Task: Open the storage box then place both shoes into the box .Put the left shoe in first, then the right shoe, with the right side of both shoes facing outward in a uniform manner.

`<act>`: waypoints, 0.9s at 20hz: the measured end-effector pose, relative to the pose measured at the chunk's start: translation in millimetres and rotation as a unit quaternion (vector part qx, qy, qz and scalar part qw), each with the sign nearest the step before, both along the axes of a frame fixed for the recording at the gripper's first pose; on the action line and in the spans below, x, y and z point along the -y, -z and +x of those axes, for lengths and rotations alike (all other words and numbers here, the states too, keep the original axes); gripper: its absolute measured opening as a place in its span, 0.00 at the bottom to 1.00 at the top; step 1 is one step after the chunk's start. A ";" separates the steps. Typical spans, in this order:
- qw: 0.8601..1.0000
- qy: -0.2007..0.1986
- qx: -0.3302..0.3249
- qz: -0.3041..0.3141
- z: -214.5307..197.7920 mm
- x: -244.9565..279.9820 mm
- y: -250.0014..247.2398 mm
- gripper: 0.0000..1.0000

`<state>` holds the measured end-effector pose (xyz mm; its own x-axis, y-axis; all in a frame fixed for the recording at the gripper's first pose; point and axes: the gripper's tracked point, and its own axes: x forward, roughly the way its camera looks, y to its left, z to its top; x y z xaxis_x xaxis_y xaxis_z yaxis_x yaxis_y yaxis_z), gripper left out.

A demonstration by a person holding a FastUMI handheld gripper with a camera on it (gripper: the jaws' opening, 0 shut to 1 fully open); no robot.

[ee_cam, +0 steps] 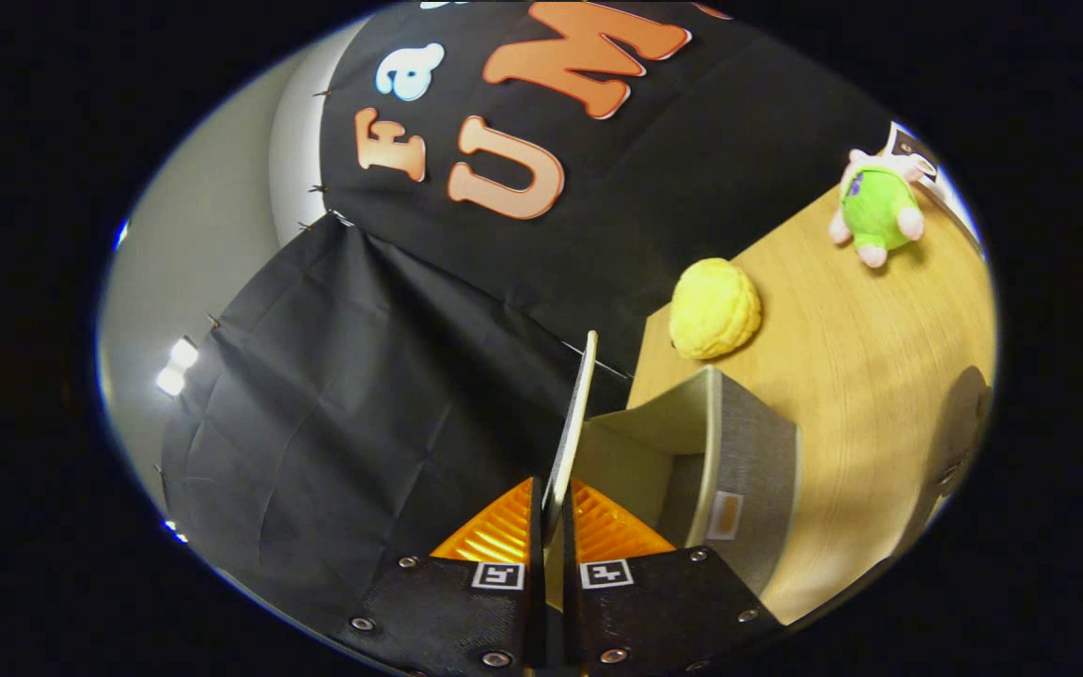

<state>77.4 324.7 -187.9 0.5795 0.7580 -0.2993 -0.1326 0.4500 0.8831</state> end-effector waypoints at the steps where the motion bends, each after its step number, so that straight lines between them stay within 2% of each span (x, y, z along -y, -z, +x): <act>1: 1.000 -0.004 0.010 -0.002 2.2 -9.6 -10.4 0.08; 7: 0.999 -0.018 0.034 -0.003 12.3 -75.5 -45.4 0.09; 10: 0.999 -0.019 0.025 0.008 18.9 -110.3 -45.8 0.09; 13: 0.999 -0.035 0.016 0.025 15.4 -145.3 -45.2 0.10; 18: 0.999 -0.027 -0.001 0.024 21.5 -182.9 -34.2 0.11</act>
<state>98.9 507.5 -153.6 0.5370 0.8018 -0.2623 -0.1538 0.3988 0.9040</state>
